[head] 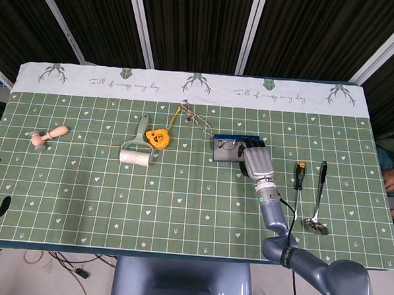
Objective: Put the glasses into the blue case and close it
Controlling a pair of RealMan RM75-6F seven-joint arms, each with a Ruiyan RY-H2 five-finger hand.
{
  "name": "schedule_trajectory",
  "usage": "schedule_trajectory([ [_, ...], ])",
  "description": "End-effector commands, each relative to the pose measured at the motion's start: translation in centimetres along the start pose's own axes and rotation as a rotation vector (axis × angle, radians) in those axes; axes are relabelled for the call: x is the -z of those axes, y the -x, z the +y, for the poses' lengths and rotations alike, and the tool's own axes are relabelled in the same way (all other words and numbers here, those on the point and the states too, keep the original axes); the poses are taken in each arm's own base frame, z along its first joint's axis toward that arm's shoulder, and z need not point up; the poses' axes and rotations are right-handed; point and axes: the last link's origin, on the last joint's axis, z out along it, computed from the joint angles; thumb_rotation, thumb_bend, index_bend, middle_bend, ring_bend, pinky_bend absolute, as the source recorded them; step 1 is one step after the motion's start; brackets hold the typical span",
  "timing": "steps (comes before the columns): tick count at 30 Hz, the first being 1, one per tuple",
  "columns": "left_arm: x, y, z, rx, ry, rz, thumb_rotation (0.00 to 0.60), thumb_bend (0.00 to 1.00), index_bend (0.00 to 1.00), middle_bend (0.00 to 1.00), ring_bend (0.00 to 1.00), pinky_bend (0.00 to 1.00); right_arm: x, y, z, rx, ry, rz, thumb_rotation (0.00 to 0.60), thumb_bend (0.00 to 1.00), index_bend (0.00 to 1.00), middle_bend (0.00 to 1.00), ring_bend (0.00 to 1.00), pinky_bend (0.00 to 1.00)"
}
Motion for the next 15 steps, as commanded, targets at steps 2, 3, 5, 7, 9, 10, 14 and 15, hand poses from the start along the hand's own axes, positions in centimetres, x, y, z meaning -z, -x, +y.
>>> schedule_trajectory([
  [2, 0.00, 0.01, 0.01, -0.002, 0.001, 0.000, 0.600, 0.32, 0.10, 0.00, 0.00, 0.00, 0.06, 0.00, -0.01, -0.003, -0.001, -0.004, 0.600, 0.49, 0.52, 0.23, 0.23, 0.23],
  [3, 0.00, 0.01, 0.01, -0.001, 0.001, 0.000, 0.600, 0.32, 0.10, 0.00, 0.00, 0.00, 0.07, 0.00, -0.02, -0.004, -0.001, -0.005, 0.600, 0.49, 0.53, 0.23, 0.23, 0.23],
  [5, -0.01, 0.00, 0.02, 0.000, 0.001, 0.000, 0.600, 0.32, 0.10, 0.00, 0.00, 0.00, 0.13, 0.04, -0.05, -0.005, -0.002, -0.008, 0.600, 0.50, 0.54, 0.23, 0.23, 0.23],
  [7, -0.01, 0.01, 0.02, -0.001, 0.000, -0.001, 0.600, 0.32, 0.10, 0.00, 0.00, 0.00, 0.20, 0.13, -0.12, -0.011, -0.004, -0.014, 0.600, 0.50, 0.55, 0.23, 0.23, 0.23],
  [9, -0.02, 0.00, 0.03, -0.002, 0.001, 0.000, 0.600, 0.32, 0.10, 0.00, 0.00, 0.00, 0.25, 0.22, -0.17, -0.012, -0.006, -0.020, 0.600, 0.50, 0.57, 0.23, 0.23, 0.23],
  [10, -0.01, 0.00, 0.03, -0.002, 0.000, 0.000, 0.600, 0.32, 0.10, 0.00, 0.00, 0.00, 0.26, 0.25, -0.19, -0.012, -0.006, -0.021, 0.600, 0.50, 0.58, 0.23, 0.23, 0.23],
  [14, -0.02, -0.01, 0.03, 0.000, 0.000, 0.000, 0.600, 0.32, 0.10, 0.00, 0.00, 0.00, 0.25, 0.21, -0.32, -0.021, -0.005, -0.017, 0.600, 0.51, 0.60, 0.24, 0.23, 0.23],
  [15, -0.01, -0.01, 0.03, 0.000, 0.000, 0.000, 0.600, 0.32, 0.10, 0.00, 0.00, 0.00, 0.25, 0.19, -0.34, -0.021, -0.006, -0.016, 0.600, 0.52, 0.61, 0.24, 0.23, 0.23],
])
